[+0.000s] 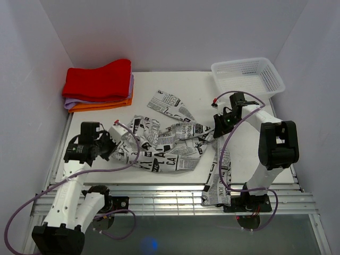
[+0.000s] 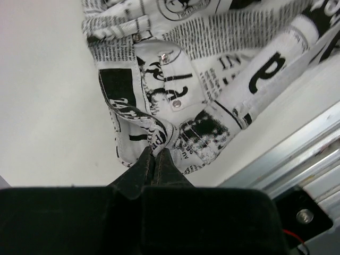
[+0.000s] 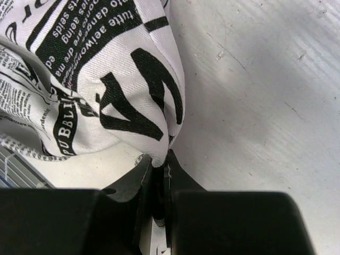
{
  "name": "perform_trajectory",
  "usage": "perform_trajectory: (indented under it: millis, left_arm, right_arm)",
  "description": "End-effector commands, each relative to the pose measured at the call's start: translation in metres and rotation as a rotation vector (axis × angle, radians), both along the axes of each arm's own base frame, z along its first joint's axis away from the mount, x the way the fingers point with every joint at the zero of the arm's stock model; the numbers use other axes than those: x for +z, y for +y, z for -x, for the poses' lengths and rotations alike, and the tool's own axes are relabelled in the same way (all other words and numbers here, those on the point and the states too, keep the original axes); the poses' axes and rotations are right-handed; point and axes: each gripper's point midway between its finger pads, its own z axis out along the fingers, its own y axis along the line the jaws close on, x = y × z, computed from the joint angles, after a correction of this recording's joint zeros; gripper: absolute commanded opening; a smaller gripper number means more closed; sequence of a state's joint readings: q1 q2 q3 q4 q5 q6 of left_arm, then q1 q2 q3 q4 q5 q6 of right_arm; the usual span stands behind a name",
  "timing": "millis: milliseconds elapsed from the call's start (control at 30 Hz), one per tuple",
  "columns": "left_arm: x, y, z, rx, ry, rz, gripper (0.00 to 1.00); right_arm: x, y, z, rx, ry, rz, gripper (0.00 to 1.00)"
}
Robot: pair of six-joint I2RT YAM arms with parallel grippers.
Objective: Fold and stack the trousers
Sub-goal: Flatten the trousers out
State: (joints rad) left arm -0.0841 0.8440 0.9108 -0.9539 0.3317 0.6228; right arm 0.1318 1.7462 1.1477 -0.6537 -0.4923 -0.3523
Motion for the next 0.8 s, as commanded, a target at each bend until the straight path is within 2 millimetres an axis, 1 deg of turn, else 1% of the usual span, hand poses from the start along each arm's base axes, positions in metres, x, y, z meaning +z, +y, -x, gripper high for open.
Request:
perform_trajectory:
  millis: [0, 33, 67, 133, 167, 200, 267, 333, 367, 400, 433, 467, 500, 533, 567, 600, 633, 667, 700, 733, 767]
  left_arm:
    - [-0.048, 0.041, 0.023, 0.031, 0.065, -0.221, 0.00]
    - [-0.054, 0.051, 0.026, 0.063, 0.073, -0.258, 0.00]
    - [-0.067, 0.055, 0.032, 0.072, 0.103, -0.276, 0.00]
    - [-0.079, 0.065, 0.038, 0.103, 0.139, -0.315, 0.00]
    - [-0.091, 0.072, 0.047, 0.120, 0.179, -0.343, 0.00]
    - [-0.093, 0.074, 0.050, 0.127, 0.177, -0.347, 0.00]
    - [-0.094, 0.087, 0.051, 0.169, 0.160, -0.397, 0.00]
    - [-0.091, 0.089, 0.052, 0.157, 0.174, -0.404, 0.00]
    - [-0.089, 0.086, 0.054, 0.146, 0.187, -0.396, 0.06]
    - [-0.077, 0.084, 0.048, 0.152, 0.161, -0.379, 0.20]
    - [-0.068, 0.082, 0.045, 0.164, 0.147, -0.360, 0.35]
    - [-0.058, 0.073, 0.041, 0.145, 0.128, -0.314, 0.47]
    - [-0.032, 0.066, 0.028, 0.147, 0.059, -0.267, 0.62]
    - [-0.019, 0.062, 0.022, 0.167, 0.036, -0.230, 0.65]
    - [-0.007, 0.058, 0.016, 0.172, 0.020, -0.201, 0.68]
    - [0.004, 0.053, 0.009, 0.180, 0.001, -0.166, 0.70]
    - [0.023, 0.049, -0.003, 0.188, -0.023, -0.134, 0.70]
    - [0.031, 0.050, -0.009, 0.228, -0.021, -0.093, 0.71]
    - [0.036, 0.048, -0.015, 0.240, -0.021, -0.068, 0.71]
    - [0.040, 0.044, -0.022, 0.237, -0.019, -0.039, 0.71]
    - [0.048, 0.042, -0.033, 0.239, -0.039, -0.019, 0.72]
  right_arm:
    - [0.008, -0.012, 0.003, 0.018, -0.040, 0.066, 0.08]
    - [0.007, -0.015, 0.004, 0.022, -0.044, 0.084, 0.08]
    - [0.007, -0.019, 0.004, 0.038, -0.057, 0.106, 0.08]
    - [0.010, -0.019, 0.006, 0.064, -0.063, 0.109, 0.08]
    - [0.014, -0.019, 0.008, 0.072, -0.068, 0.103, 0.08]
    - [0.017, -0.018, 0.007, 0.087, -0.083, 0.099, 0.08]
    - [0.027, -0.012, 0.004, 0.109, -0.117, 0.081, 0.08]
    - [0.030, -0.005, 0.007, 0.146, -0.115, 0.068, 0.08]
    - [0.036, 0.002, 0.012, 0.182, -0.089, 0.038, 0.10]
    - [0.040, 0.011, 0.016, 0.234, -0.086, 0.028, 0.19]
    - [0.047, 0.016, 0.013, 0.264, -0.102, 0.017, 0.28]
    - [0.062, 0.021, 0.000, 0.265, -0.147, 0.000, 0.45]
    - [0.073, 0.027, -0.008, 0.251, -0.170, -0.031, 0.52]
    - [0.083, 0.031, -0.018, 0.239, -0.202, -0.046, 0.58]
    - [0.102, 0.038, -0.035, 0.229, -0.265, -0.073, 0.62]
    - [0.111, 0.042, -0.045, 0.217, -0.295, -0.090, 0.65]
    - [0.121, 0.048, -0.058, 0.209, -0.340, -0.108, 0.67]
    - [0.118, 0.053, -0.068, 0.191, -0.322, -0.125, 0.68]
    - [0.136, 0.064, -0.083, 0.201, -0.371, -0.140, 0.68]
    - [0.139, 0.071, -0.089, 0.211, -0.372, -0.146, 0.68]
    - [0.126, 0.079, -0.098, 0.221, -0.343, -0.145, 0.67]
